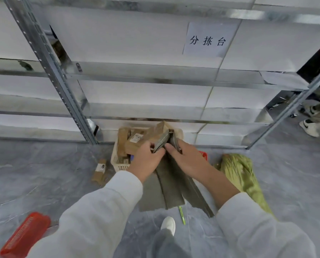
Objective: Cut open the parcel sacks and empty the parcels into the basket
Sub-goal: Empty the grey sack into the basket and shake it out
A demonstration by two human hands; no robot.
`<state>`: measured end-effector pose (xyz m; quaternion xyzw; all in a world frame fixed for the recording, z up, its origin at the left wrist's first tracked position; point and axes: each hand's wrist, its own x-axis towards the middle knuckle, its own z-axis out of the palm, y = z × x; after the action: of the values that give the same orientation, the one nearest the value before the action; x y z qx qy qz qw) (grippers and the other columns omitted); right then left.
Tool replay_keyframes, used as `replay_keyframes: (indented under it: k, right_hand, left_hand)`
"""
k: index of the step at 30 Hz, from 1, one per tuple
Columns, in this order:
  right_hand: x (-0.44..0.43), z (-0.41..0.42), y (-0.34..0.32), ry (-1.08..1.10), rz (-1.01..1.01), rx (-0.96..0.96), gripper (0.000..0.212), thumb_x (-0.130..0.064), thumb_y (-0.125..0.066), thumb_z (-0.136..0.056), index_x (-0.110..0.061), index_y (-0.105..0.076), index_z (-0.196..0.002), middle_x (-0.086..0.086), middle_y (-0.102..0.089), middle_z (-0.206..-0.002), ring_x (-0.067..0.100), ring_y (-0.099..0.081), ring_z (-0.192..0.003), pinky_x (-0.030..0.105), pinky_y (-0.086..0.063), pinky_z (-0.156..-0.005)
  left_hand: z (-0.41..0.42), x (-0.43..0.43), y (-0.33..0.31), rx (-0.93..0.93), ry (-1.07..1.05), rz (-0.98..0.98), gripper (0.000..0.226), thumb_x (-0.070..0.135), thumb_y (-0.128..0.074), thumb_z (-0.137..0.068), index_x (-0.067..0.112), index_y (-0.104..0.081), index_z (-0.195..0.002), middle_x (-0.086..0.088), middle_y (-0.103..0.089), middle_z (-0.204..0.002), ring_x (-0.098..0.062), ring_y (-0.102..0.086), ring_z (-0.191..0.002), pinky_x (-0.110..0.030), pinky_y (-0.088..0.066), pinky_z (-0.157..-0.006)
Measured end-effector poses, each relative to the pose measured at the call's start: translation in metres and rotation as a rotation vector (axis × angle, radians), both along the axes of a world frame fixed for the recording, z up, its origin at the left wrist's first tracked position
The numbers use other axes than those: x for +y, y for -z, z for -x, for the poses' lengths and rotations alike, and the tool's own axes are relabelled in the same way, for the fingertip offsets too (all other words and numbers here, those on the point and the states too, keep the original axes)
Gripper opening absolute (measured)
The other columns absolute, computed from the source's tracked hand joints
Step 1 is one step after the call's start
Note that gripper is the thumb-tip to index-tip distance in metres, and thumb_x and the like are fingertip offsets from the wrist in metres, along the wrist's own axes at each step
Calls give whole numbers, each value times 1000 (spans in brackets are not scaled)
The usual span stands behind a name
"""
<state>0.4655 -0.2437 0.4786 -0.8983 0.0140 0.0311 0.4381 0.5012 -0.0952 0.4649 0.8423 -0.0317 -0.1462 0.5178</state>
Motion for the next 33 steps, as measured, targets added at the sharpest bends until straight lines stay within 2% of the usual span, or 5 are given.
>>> replay_keyframes:
  k: [7,17,21,26,33]
  right_hand:
    - [-34,58,3,-178,-142,149,98,-22,-83,-73,-26,-22,-150,-9,-46,-141,5,-46,-128,24,-41,-105]
    - [-132,110,14,135,65,87,51,3,-44,-79,-33,-53,-114,-5,-62,-96,18,-60,-90,22,-49,-69]
    - [-185,137,16,93,102,117,41,3,-41,-81,-37,-50,-81,-17,-53,-73,-2,-52,-66,13,-33,-52]
    - [-268,180,20,-31,160,176,29,7,-43,-79,-19,-54,-80,-5,-52,-75,18,-49,-75,25,-31,-58]
    - [-407,237,37,-96,145,255,49,-69,-63,-74,-37,-47,-107,-20,-48,-97,1,-48,-85,25,-39,-72]
  left_hand:
    - [37,-35,-22,190,63,200,30,36,-59,-90,9,-68,-99,-11,-72,-89,-22,-71,-80,-39,-62,-69]
    - [64,-103,-50,-698,260,-503,43,48,-42,-95,21,-61,-68,8,-61,-62,-11,-57,-60,-30,-49,-60]
    - [79,-159,-47,-653,641,-614,65,31,-67,-83,31,-36,-140,9,-44,-140,-15,-45,-123,-37,-39,-102]
    - [117,-262,-23,-424,930,-554,31,34,-73,-78,35,-59,-106,17,-58,-95,-9,-57,-95,-19,-40,-71]
    - [150,-401,12,-468,817,-636,16,20,-64,-78,31,-64,-90,15,-54,-88,-13,-57,-87,-28,-42,-65]
